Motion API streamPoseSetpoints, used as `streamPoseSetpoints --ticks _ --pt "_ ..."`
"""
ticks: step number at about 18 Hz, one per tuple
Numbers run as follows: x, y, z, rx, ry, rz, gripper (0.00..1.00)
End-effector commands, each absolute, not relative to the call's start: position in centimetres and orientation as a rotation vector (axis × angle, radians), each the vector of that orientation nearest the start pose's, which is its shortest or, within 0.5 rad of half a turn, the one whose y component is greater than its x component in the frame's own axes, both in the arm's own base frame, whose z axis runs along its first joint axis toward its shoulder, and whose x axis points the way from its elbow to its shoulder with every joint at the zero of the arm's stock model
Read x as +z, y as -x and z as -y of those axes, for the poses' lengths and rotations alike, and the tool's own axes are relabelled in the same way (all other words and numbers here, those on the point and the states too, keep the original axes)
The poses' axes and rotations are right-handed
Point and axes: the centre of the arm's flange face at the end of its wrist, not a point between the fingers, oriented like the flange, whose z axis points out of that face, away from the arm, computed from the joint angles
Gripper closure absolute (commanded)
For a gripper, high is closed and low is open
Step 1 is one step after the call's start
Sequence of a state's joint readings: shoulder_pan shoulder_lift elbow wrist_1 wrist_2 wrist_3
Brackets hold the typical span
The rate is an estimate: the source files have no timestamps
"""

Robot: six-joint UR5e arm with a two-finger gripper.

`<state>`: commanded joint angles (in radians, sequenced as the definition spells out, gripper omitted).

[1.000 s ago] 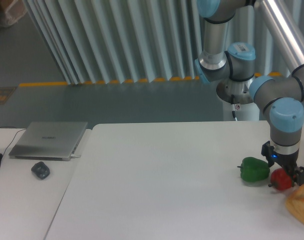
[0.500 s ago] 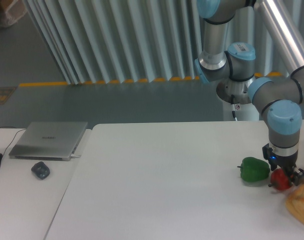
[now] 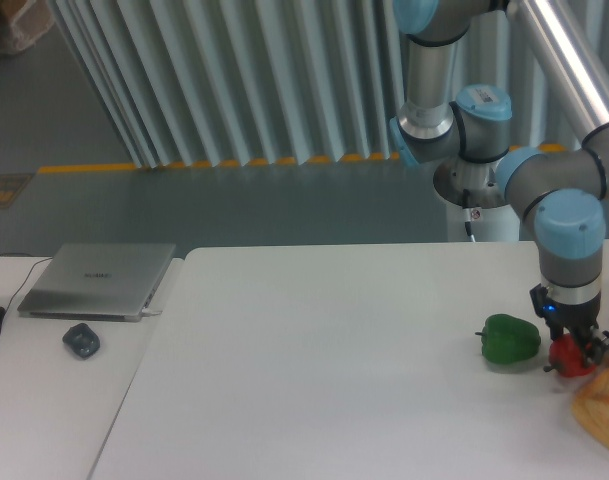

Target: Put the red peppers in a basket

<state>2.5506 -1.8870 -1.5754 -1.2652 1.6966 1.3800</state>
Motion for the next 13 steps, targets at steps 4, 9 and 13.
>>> streamPoseSetpoints --ticks 4,9,13 --pt "38.6 48.6 -36.0 -0.002 3.154 -0.844 0.6" --pt "39.9 53.3 -28.3 -0.027 3.084 -1.03 0.6" --pt "38.5 56.5 -22.5 -0.067 3.015 -1.167 0.6"
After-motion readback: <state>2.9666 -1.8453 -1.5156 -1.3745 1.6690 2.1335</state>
